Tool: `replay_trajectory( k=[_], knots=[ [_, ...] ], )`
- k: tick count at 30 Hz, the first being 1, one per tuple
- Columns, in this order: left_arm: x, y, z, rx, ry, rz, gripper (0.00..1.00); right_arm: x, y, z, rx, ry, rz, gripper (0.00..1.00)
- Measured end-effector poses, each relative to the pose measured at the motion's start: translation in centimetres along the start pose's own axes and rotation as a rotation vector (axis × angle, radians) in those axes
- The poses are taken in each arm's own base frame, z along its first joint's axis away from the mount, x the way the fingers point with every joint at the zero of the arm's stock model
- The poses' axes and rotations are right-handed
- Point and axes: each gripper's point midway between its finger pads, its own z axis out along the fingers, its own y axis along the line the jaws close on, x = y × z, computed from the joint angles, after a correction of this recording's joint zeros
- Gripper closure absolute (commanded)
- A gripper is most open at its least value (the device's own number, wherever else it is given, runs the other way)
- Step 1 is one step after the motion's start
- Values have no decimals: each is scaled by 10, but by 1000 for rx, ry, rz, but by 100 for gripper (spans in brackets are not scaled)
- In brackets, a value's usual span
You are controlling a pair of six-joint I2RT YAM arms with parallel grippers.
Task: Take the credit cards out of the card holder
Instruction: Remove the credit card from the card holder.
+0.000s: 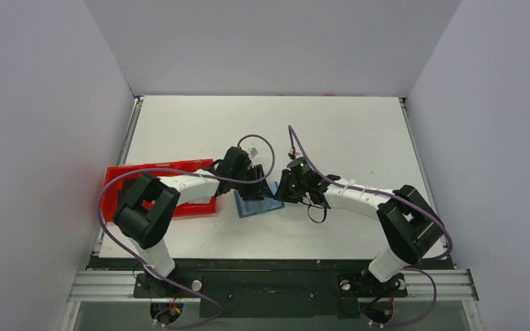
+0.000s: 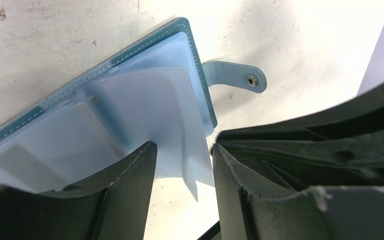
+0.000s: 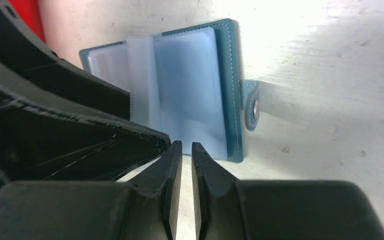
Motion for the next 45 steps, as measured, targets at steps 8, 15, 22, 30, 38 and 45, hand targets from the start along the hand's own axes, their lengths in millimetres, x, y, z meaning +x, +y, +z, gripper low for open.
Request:
replay_trajectory(
  k=[8, 15, 22, 30, 38, 45],
  knots=[
    [-9, -14, 0, 41, -17, 17, 50, -25, 13, -34, -31, -96, 2, 89],
    [-15, -22, 1, 61, -29, 29, 48, -28, 11, -44, -18, -115, 2, 89],
    [-22, -15, -3, 16, -48, 27, 48, -23, 9, -44, -6, -99, -6, 84],
    [-56, 8, -48, -78, -177, 0, 48, -15, 44, -35, -39, -58, -93, 68],
    [-70, 56, -113, -156, -314, -90, 47, 0, 70, 13, -3, 21, -199, 61],
    [-63, 75, -140, -175, -346, -141, 47, 16, 62, 42, 85, 80, -271, 59]
  ],
)
